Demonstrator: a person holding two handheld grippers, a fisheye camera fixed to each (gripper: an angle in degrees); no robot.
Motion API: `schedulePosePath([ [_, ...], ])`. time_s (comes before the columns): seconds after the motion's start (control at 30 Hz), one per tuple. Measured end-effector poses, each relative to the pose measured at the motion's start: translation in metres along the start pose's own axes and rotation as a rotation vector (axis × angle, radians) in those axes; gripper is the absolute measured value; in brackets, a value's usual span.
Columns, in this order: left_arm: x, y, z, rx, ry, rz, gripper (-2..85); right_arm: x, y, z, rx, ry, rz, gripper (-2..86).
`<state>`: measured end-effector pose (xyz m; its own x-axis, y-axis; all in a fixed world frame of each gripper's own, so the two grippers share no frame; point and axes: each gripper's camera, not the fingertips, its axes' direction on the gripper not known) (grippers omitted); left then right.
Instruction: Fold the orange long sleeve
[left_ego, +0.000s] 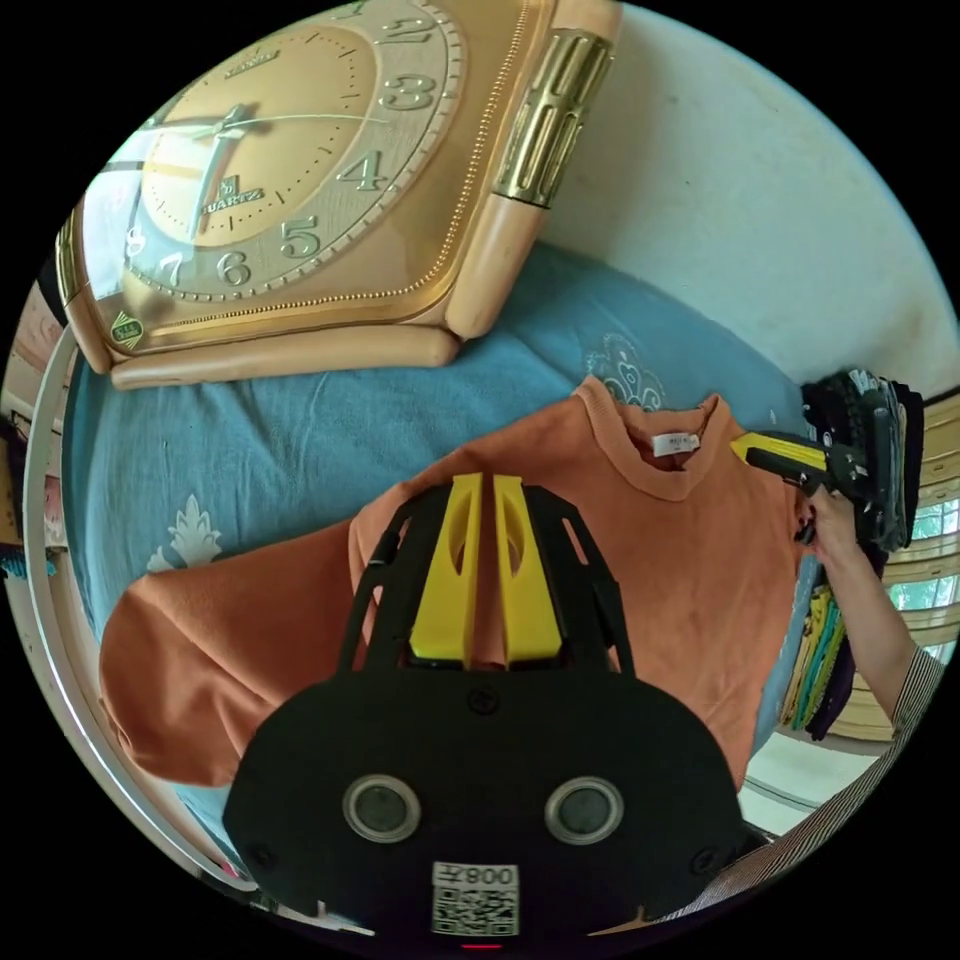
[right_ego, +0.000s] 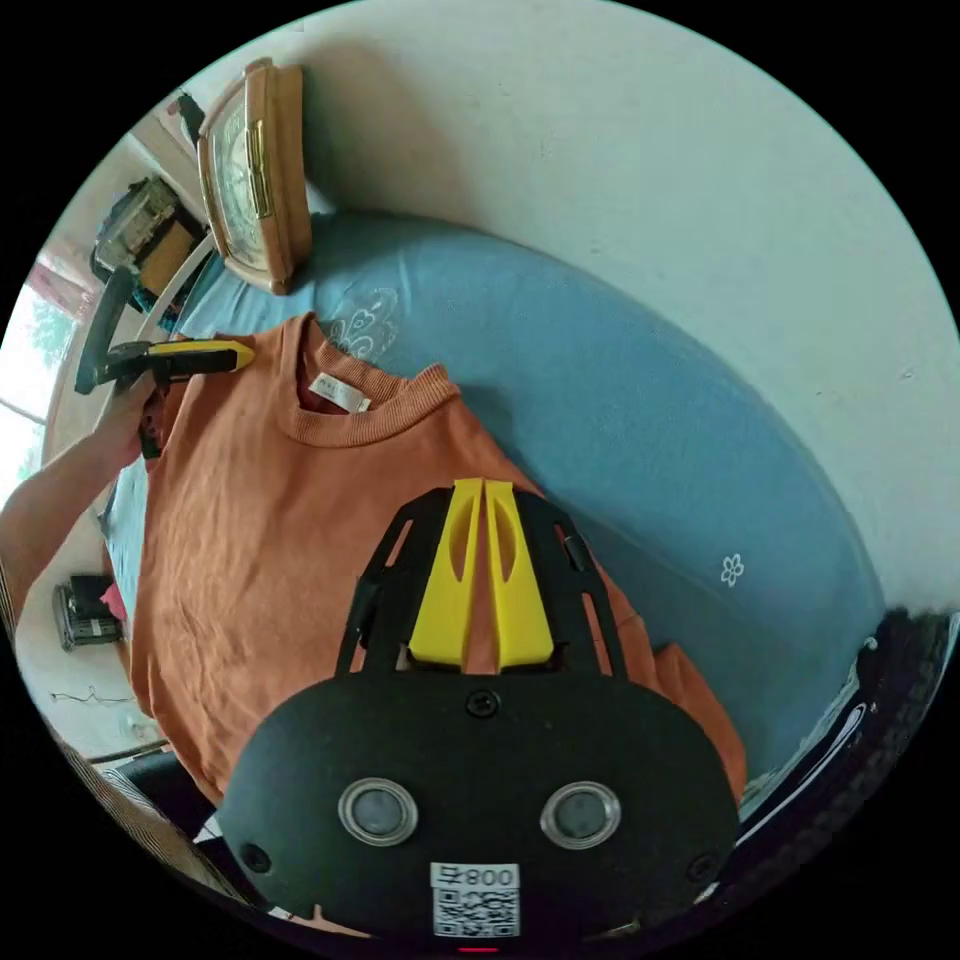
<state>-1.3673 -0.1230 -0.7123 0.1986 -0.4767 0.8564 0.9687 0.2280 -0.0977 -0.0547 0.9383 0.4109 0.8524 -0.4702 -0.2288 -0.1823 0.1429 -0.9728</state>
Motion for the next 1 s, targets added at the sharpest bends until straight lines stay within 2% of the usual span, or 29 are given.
schedulePosePath([
  [0.13,0.019,0.005,0.003,-0.005,0.009,0.012,0.8,0.030,0.027,-0.014,0.002,-0.058,0.046,0.1],
  [0.2,0.032,0.011,-0.007,0.040,0.011,-0.006,0.6,0.040,0.057,-0.044,0.108,-0.046,0.079,0.1],
  [0.27,0.053,0.034,-0.023,0.139,0.100,0.029,0.5,0.052,0.117,-0.088,0.235,-0.066,0.122,0.2],
  [0.33,0.069,0.055,-0.022,0.137,0.133,0.042,0.4,0.060,0.171,-0.104,0.266,-0.061,0.169,0.2],
  [0.4,0.081,0.075,-0.011,0.105,0.123,0.031,0.4,0.069,0.221,-0.102,0.237,-0.032,0.223,0.2],
  [0.5,0.097,0.096,0.027,-0.019,0.139,-0.005,0.4,0.095,0.282,-0.066,0.054,-0.017,0.337,0.2],
  [0.53,0.097,0.104,0.028,0.065,0.180,-0.041,0.5,0.106,0.302,-0.056,0.069,-0.042,0.360,0.2],
  [0.6,0.099,0.108,0.035,0.059,0.255,-0.104,0.5,0.122,0.324,-0.058,0.126,-0.095,0.396,0.2],
  [0.7,0.123,0.111,0.035,0.039,0.219,-0.101,0.5,0.148,0.355,-0.078,0.149,-0.152,0.450,0.3],
  [0.87,0.195,0.119,0.027,0.098,0.315,-0.009,0.7,0.204,0.464,-0.134,0.204,0.073,0.681,1.2],
  [1.0,0.263,0.117,0.042,0.075,0.420,0.100,1.0,0.260,0.536,-0.152,0.206,0.114,0.869,4.1],
])
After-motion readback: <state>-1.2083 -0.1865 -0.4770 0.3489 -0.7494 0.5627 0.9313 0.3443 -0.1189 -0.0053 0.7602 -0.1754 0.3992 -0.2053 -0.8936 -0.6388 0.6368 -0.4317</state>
